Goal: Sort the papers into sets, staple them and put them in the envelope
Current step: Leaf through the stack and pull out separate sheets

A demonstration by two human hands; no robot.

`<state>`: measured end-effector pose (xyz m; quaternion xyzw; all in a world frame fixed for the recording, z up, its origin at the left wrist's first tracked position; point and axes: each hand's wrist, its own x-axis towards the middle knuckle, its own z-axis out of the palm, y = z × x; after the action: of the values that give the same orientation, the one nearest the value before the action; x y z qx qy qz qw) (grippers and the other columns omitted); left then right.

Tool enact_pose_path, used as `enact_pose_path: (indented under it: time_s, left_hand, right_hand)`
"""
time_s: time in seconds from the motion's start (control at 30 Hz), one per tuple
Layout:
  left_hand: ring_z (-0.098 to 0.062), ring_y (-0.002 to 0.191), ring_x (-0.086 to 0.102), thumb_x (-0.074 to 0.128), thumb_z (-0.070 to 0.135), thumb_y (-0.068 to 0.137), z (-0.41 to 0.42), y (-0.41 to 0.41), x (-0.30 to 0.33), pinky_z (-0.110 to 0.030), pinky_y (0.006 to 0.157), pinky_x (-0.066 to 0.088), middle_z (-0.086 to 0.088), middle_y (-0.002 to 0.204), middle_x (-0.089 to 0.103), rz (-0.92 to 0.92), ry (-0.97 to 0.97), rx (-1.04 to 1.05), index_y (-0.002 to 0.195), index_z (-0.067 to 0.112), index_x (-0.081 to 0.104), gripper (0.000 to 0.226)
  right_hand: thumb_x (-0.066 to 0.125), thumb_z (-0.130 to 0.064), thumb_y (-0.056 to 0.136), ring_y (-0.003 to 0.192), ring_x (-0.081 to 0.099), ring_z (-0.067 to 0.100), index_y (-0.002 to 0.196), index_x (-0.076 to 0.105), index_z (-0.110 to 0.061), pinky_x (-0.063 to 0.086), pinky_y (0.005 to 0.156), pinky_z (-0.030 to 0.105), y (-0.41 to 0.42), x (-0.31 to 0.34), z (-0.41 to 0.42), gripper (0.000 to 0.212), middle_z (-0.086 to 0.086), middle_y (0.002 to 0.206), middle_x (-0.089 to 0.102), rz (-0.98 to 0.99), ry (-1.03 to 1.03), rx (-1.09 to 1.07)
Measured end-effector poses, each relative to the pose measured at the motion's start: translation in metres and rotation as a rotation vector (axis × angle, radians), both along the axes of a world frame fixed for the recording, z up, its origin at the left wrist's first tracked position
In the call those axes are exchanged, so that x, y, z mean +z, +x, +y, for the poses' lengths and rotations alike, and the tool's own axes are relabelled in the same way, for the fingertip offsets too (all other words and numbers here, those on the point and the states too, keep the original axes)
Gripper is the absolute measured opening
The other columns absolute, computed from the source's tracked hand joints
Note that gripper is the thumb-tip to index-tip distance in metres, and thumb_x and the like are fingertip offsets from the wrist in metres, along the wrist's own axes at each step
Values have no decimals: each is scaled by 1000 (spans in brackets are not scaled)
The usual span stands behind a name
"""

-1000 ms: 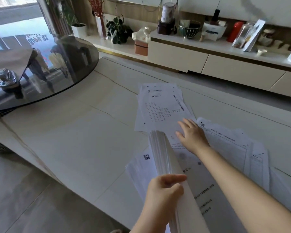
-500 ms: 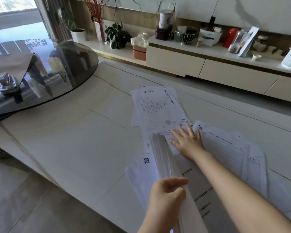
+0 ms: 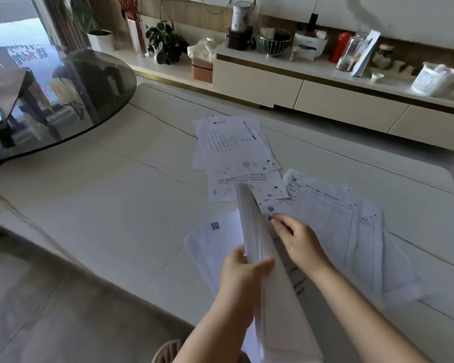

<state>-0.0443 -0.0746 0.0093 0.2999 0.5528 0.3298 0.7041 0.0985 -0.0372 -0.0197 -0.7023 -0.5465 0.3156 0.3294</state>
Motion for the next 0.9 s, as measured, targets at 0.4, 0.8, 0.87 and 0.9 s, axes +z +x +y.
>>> enact_pose_path:
  time_s: [0.4,0.8,0.87,0.9]
  left_hand:
    - [-27,74,71,58,17,93,-18,3,7,-36,69,59,-18,91,72,-363,-227,37,101,-1,64,20]
    - [-29,69,60,59,5,92,-4,6,-10,-38,69,52,-18,82,63,-147,-239,204,90,-1,57,6]
    - [-30,69,60,57,4,93,-6,7,-9,-37,64,50,-18,84,63,-147,-241,216,91,0,57,4]
    - [-30,71,61,57,4,93,-6,6,-8,-38,64,50,-18,86,64,-152,-243,220,95,0,57,5]
  right_hand:
    - [59,-44,83,108,50,-22,132,49,-39,39,86,1,-8,29,-140,51,-32,118,58,235,-96,2]
    - [39,-59,92,98,66,21,97,68,-28,49,94,42,40,19,-113,43,0,100,73,564,-240,-568]
    - [45,-69,82,100,65,19,108,66,-25,48,96,45,47,18,-115,55,-1,105,71,526,-204,-561]
    - [55,-68,79,102,64,18,113,63,-26,48,96,45,48,17,-117,55,-2,110,69,472,-183,-544]
